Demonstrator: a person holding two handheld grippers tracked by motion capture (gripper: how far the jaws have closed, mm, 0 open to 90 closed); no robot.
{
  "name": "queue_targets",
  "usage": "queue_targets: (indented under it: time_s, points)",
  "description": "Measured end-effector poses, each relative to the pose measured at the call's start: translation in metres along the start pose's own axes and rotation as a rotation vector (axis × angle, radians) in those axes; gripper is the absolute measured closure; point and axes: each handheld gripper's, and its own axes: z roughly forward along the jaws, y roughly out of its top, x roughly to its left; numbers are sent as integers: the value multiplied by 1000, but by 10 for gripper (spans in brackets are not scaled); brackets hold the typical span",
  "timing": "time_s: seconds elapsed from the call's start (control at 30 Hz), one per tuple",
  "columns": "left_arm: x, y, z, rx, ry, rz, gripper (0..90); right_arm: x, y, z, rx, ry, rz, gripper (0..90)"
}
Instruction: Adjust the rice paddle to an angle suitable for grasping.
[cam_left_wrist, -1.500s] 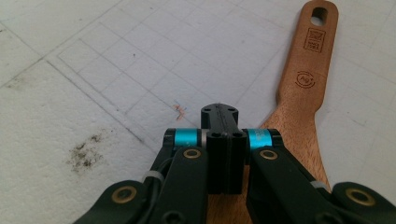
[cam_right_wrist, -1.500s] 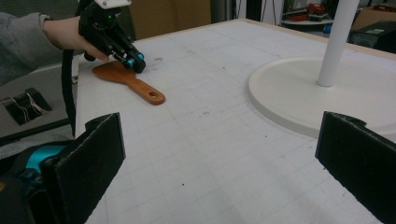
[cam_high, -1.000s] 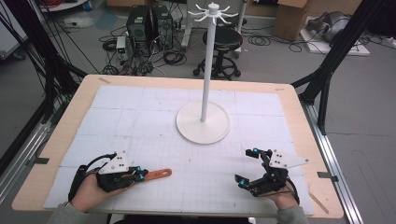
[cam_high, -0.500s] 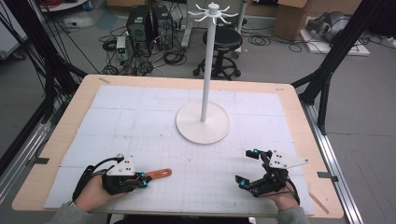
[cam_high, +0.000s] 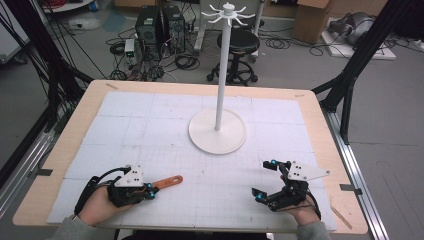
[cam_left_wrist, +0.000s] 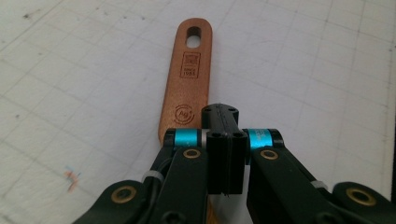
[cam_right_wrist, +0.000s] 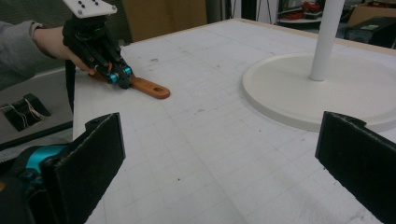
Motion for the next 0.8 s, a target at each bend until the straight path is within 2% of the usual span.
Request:
queue_targets:
  time_s: [0.13,0.33,0.53,0.57,0.6,0.63,0.67,0.7,0.73,0.77,0.8]
  points:
    - [4,-3,-3,-7,12,-21,896,0,0,0,2,1,5,0]
    - [5,-2,-4,-1,14,-28,896,0,0,0,1,1,-1,0]
    - [8,6,-13,-54,-17,-3,885,0,0,1,9,4,3,0]
    - [8,8,-15,-64,-23,-1,866,0,0,1,9,4,1,0]
    - [8,10,-16,-72,-36,-1,796,0,0,2,14,2,1,0]
    - [9,13,-18,-76,-50,8,796,0,0,2,14,2,1,0]
    - [10,15,-20,-88,-53,17,732,1,0,2,17,5,4,0]
    - [10,17,-22,-88,-61,22,732,1,0,2,17,5,4,0]
    - [12,19,-23,-99,-89,13,603,0,0,2,12,3,-1,0]
    - [13,20,-24,-100,-100,8,603,0,0,2,12,3,-1,0]
    - [13,21,-24,-96,-109,7,560,1,0,1,10,5,1,0]
